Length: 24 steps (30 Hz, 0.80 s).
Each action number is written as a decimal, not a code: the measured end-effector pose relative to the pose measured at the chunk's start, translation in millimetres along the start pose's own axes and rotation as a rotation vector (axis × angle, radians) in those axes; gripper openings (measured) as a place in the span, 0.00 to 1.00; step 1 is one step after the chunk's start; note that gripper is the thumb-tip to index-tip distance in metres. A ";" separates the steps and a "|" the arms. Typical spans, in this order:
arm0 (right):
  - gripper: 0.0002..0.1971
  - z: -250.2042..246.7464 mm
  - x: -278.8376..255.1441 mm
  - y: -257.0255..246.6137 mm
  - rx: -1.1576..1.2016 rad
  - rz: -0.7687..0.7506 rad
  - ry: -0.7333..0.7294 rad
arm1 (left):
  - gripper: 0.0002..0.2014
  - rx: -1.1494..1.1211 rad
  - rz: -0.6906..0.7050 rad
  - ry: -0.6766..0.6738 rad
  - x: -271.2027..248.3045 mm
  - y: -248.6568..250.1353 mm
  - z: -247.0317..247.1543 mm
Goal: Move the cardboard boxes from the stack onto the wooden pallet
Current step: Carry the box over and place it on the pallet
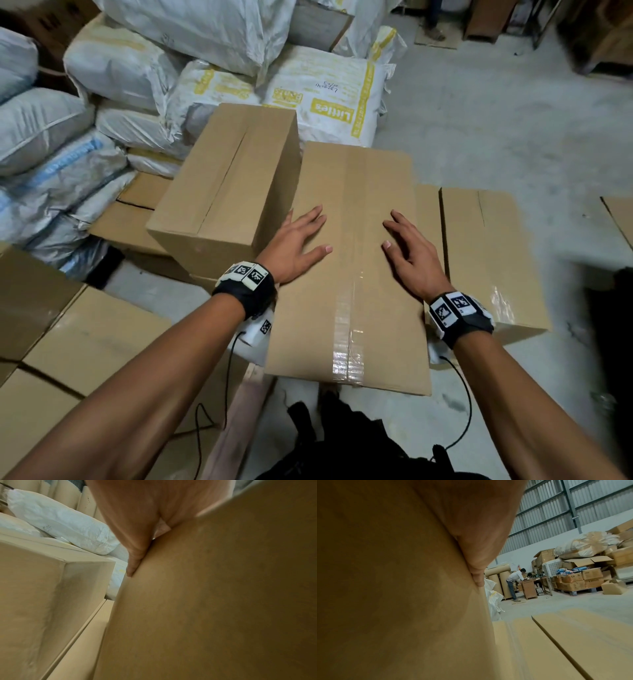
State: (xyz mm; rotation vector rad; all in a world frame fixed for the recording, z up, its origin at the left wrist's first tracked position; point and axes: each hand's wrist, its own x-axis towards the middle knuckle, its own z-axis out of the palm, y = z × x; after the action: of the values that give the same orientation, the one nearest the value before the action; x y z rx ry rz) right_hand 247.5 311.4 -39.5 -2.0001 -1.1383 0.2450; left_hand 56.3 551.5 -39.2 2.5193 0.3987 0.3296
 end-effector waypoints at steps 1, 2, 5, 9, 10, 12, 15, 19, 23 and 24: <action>0.21 -3.2 -12.6 -4.2 0.000 -0.003 0.005 | 0.38 -0.015 -0.001 0.014 -12.2 8.0 2.3; 0.21 -6.4 -24.3 -7.9 -0.002 -0.007 0.007 | 0.38 -0.029 -0.008 0.023 -24.8 16.9 4.0; 0.21 -16.5 -55.7 -17.9 -0.001 -0.021 -0.001 | 0.37 -0.051 -0.029 0.046 -61.7 40.0 12.0; 0.21 -27.1 -87.5 -27.8 0.007 -0.055 -0.035 | 0.36 -0.070 -0.064 0.108 -102.5 68.8 17.8; 0.21 -29.3 -94.2 -30.0 0.011 -0.065 -0.047 | 0.36 -0.069 -0.080 0.116 -112.3 75.8 19.0; 0.21 -32.3 -107.6 -32.5 0.009 -0.082 -0.080 | 0.36 -0.060 -0.120 0.118 -131.8 86.6 24.7; 0.21 -38.4 -128.4 -32.2 0.030 -0.095 -0.119 | 0.37 -0.042 -0.170 0.135 -160.4 101.7 39.8; 0.20 -48.1 -156.3 -23.3 0.059 -0.166 -0.201 | 0.36 -0.019 -0.240 0.204 -201.8 137.6 63.5; 0.21 -55.6 -184.0 -17.6 0.074 -0.229 -0.319 | 0.36 -0.020 -0.361 0.268 -252.2 172.9 94.4; 0.21 -55.2 -190.3 -17.4 0.070 -0.241 -0.358 | 0.37 -0.020 -0.414 0.270 -266.5 180.1 101.4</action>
State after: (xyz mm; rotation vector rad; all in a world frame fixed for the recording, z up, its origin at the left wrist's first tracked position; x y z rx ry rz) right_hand 155.4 135.3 -30.3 -1.7796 -1.5588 0.5249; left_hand -120.5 265.0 -59.2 2.3026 0.9974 0.5047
